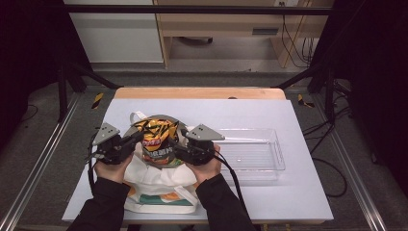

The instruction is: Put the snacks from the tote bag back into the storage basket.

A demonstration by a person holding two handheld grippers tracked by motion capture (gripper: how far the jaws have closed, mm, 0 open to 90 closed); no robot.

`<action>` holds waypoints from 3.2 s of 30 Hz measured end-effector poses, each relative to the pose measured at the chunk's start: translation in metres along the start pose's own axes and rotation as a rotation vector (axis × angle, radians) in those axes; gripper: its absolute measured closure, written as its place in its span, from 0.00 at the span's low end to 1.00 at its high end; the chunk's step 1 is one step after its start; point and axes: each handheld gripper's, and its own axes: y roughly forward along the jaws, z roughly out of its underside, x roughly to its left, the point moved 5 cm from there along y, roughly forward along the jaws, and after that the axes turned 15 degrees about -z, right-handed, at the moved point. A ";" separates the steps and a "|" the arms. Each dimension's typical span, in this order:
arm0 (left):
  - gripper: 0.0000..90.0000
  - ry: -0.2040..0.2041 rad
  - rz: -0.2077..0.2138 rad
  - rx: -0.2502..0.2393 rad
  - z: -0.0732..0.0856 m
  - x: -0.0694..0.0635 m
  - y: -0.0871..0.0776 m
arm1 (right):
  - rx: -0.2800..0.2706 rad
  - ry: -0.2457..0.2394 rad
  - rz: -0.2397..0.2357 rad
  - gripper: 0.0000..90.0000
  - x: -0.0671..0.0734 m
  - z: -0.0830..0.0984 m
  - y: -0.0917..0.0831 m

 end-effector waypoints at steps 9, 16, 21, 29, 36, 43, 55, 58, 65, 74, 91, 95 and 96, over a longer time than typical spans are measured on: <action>0.98 0.037 -0.022 -0.027 0.008 -0.011 -0.015 | 0.014 0.016 -0.046 0.56 0.008 0.000 0.014; 0.83 0.028 -0.025 -0.051 0.004 -0.010 -0.017 | 0.068 0.024 -0.026 0.91 0.007 0.005 0.013; 0.64 0.032 -0.038 -0.065 0.000 -0.004 -0.015 | 0.084 0.023 -0.030 0.99 0.006 0.006 0.013; 0.77 0.013 0.035 -0.034 0.003 -0.001 -0.008 | 0.081 0.023 -0.037 0.99 0.006 0.007 0.014; 0.94 0.027 -0.011 -0.013 0.006 -0.004 -0.006 | 0.071 0.027 -0.042 0.93 0.009 0.006 0.015; 0.98 0.030 -0.025 -0.020 0.002 -0.009 -0.012 | 0.066 0.024 -0.033 0.98 0.012 0.002 0.011; 0.98 0.004 -0.012 -0.109 -0.025 -0.010 -0.043 | 0.007 -0.005 -0.063 0.99 0.028 -0.030 -0.005; 0.98 -0.003 -0.008 -0.124 -0.029 -0.011 -0.048 | -0.005 -0.024 -0.066 0.99 0.032 -0.039 -0.010; 0.98 -0.018 0.000 -0.150 -0.039 -0.014 -0.058 | -0.013 -0.037 -0.078 0.99 0.036 -0.051 -0.017; 0.98 -0.023 0.003 -0.181 -0.051 -0.019 -0.068 | -0.026 -0.050 -0.090 0.99 0.040 -0.064 -0.028; 0.97 -0.001 0.017 -0.221 -0.081 -0.038 -0.078 | -0.061 -0.077 -0.080 0.99 0.040 -0.089 -0.054; 0.97 0.002 0.024 -0.224 -0.085 -0.043 -0.077 | -0.065 -0.081 -0.076 0.99 0.038 -0.093 -0.060; 0.97 0.002 0.025 -0.225 -0.087 -0.045 -0.076 | -0.063 -0.082 -0.072 0.99 0.038 -0.094 -0.062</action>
